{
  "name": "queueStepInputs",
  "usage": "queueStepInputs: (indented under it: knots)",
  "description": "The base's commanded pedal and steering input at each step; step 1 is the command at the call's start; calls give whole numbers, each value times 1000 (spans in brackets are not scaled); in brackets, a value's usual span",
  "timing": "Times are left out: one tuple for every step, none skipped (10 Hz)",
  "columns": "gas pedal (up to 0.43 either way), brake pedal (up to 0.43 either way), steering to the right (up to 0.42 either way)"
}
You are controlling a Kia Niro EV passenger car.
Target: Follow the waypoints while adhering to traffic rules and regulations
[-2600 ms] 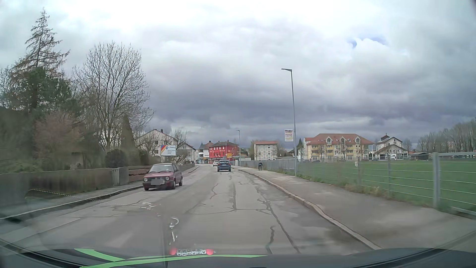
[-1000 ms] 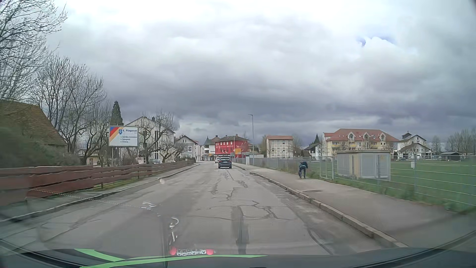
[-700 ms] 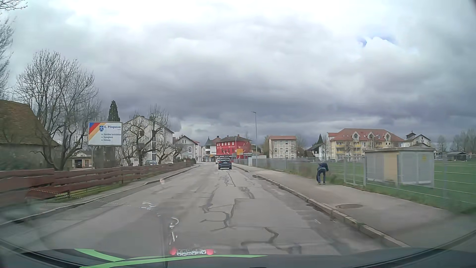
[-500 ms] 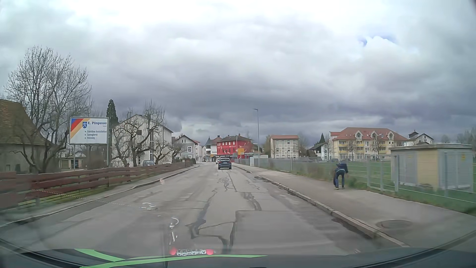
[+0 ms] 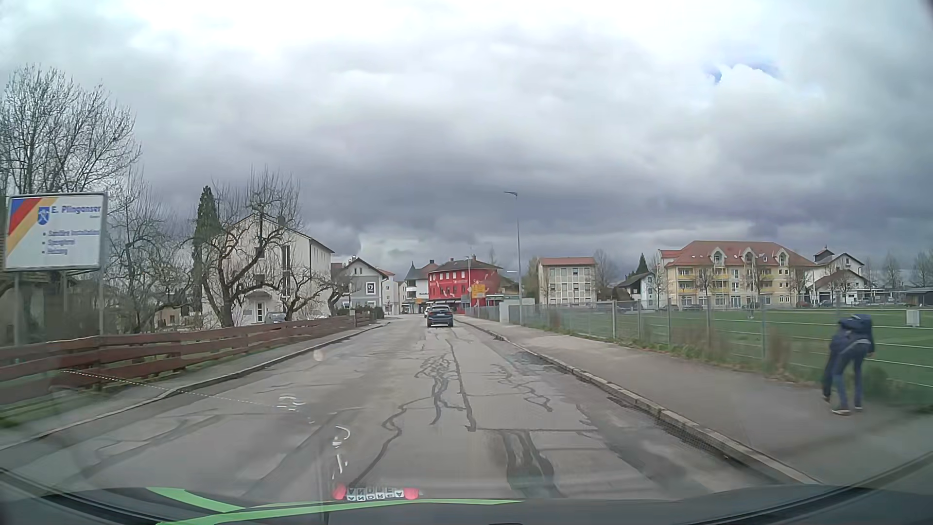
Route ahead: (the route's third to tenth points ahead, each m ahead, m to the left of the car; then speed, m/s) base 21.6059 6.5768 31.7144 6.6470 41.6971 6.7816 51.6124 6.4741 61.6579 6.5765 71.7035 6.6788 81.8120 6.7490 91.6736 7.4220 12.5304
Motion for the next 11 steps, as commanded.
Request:
queueStepInputs:
  knots:
    - [98,0,-8]
    - [98,0,-8]
    - [98,0,-9]
    - [98,0,-9]
    - [98,0,-10]
    - [98,0,-10]
    - [98,0,-10]
    - [98,0,-10]
    - [98,0,-10]
    - [98,0,-9]
    - [98,0,-6]
